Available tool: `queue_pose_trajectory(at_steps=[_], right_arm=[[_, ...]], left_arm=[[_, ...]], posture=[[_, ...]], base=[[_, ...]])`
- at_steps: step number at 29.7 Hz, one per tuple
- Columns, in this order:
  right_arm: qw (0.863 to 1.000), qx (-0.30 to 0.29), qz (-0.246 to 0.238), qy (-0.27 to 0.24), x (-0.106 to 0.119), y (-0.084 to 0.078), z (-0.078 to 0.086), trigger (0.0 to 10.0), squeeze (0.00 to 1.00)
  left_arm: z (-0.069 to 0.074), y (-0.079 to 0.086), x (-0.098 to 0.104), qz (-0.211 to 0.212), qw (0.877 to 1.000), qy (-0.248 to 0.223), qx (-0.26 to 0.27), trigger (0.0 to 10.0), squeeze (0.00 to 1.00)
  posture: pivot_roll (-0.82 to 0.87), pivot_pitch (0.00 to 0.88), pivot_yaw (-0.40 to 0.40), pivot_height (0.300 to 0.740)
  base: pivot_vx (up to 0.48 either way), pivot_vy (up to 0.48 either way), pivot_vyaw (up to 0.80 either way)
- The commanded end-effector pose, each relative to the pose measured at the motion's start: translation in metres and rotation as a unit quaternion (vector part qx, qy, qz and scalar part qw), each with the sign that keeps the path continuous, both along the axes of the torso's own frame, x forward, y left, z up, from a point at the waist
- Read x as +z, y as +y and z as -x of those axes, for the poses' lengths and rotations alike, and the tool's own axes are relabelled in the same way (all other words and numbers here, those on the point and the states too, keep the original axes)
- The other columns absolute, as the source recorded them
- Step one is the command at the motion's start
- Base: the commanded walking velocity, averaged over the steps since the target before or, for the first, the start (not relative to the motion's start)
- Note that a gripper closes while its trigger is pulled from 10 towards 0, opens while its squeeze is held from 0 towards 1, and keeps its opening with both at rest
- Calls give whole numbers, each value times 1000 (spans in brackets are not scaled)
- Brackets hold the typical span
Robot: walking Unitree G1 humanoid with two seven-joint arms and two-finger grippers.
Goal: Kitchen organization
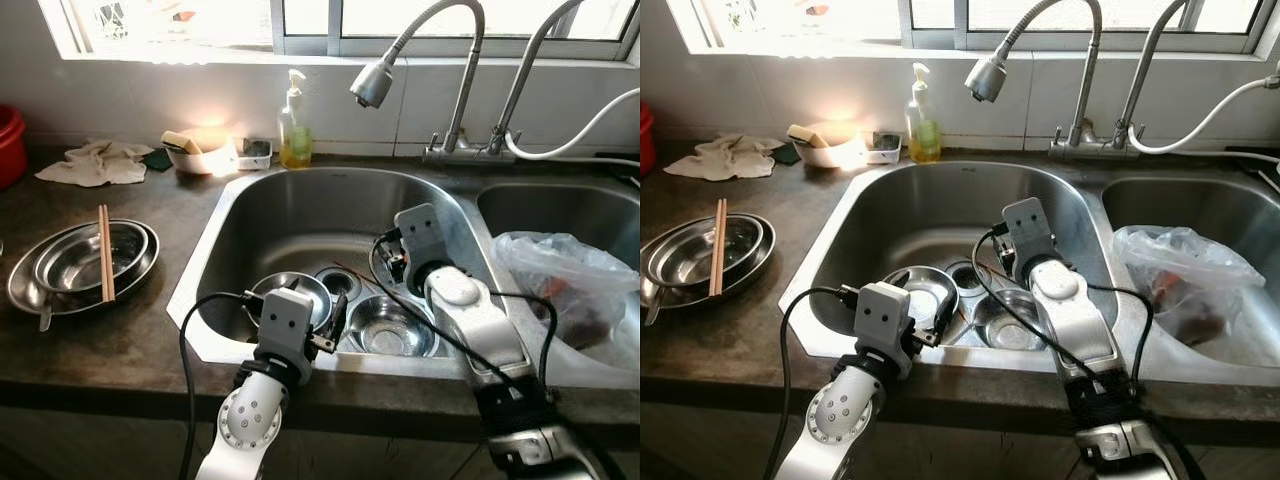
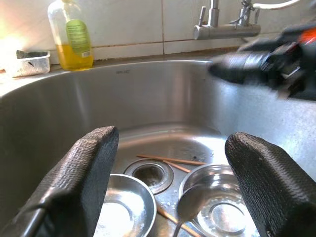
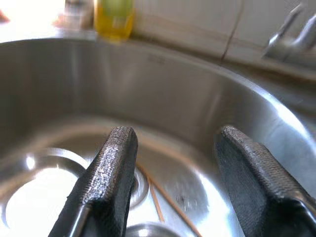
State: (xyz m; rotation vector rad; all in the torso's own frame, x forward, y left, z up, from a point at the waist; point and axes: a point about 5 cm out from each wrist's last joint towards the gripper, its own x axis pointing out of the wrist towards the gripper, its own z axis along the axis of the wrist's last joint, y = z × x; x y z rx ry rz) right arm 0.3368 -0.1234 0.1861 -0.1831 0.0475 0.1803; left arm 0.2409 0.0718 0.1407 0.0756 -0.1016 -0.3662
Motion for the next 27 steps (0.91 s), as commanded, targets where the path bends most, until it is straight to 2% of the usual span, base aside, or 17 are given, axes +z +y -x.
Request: queue_pose_trajectory(at_steps=[1, 3, 7, 9, 11, 12, 13, 14, 17, 20, 22, 27], right_arm=[[999, -11, -19, -50, 16, -6, 6, 10000, 0], [994, -13, -38, -102, 30, -10, 19, 10000, 0], [991, -18, -34, -127, 36, -13, 28, 10000, 0], [989, -10, -44, -142, 34, -12, 46, 10000, 0], [988, -7, -47, -143, 33, -11, 51, 10000, 0], [987, -7, -63, -148, 28, -13, 62, 10000, 0], [987, -7, -63, -148, 28, -13, 62, 10000, 0], [985, -13, -78, -154, 24, -15, 72, 10000, 0], [984, -14, -94, -153, 22, -16, 79, 10000, 0], [984, -15, -99, -149, 20, -15, 87, 10000, 0], [985, -18, -100, -141, 13, -16, 98, 10000, 0], [987, -21, -103, -125, 4, -17, 108, 10000, 0]], left_arm=[[1, 1, 2, -4, 1000, -4, 1, 10000, 0], [1, 1, 2, -5, 1000, -4, 0, 10000, 0], [1, 2, 2, -5, 1000, -5, 1, 10000, 0], [2, 4, 2, -7, 1000, -5, 1, 10000, 0], [2, 4, 2, -7, 1000, -5, 1, 10000, 0], [2, 5, 2, -6, 1000, -8, 1, 10000, 0], [2, 5, 2, -6, 1000, -8, 1, 10000, 0], [3, 6, 3, -6, 1000, -12, -1, 10000, 0], [4, 7, 4, -4, 1000, -14, 1, 10000, 0], [5, 10, 5, -4, 1000, -21, 8, 10000, 0], [4, 15, 7, -7, 1000, -25, 17, 10000, 0], [5, 20, 5, -11, 1000, -20, 19, 10000, 0]], posture=[[44, 36, -30, 740], [45, 35, -29, 740], [43, 32, -26, 740], [37, 29, -24, 740], [37, 29, -24, 740], [37, 26, -21, 740], [37, 26, -21, 740], [39, 22, -19, 740], [38, 21, -17, 740], [35, 16, -11, 740], [42, 13, -15, 740], [41, 11, -10, 740]], base=[[0, 0, 0], [0, 0, 0], [0, 0, 0], [0, 0, 0], [0, 0, 0], [0, 0, 0], [0, 0, 0], [0, 0, 0], [0, 0, 0], [0, 0, 0], [0, 0, 0], [0, 0, 0]])
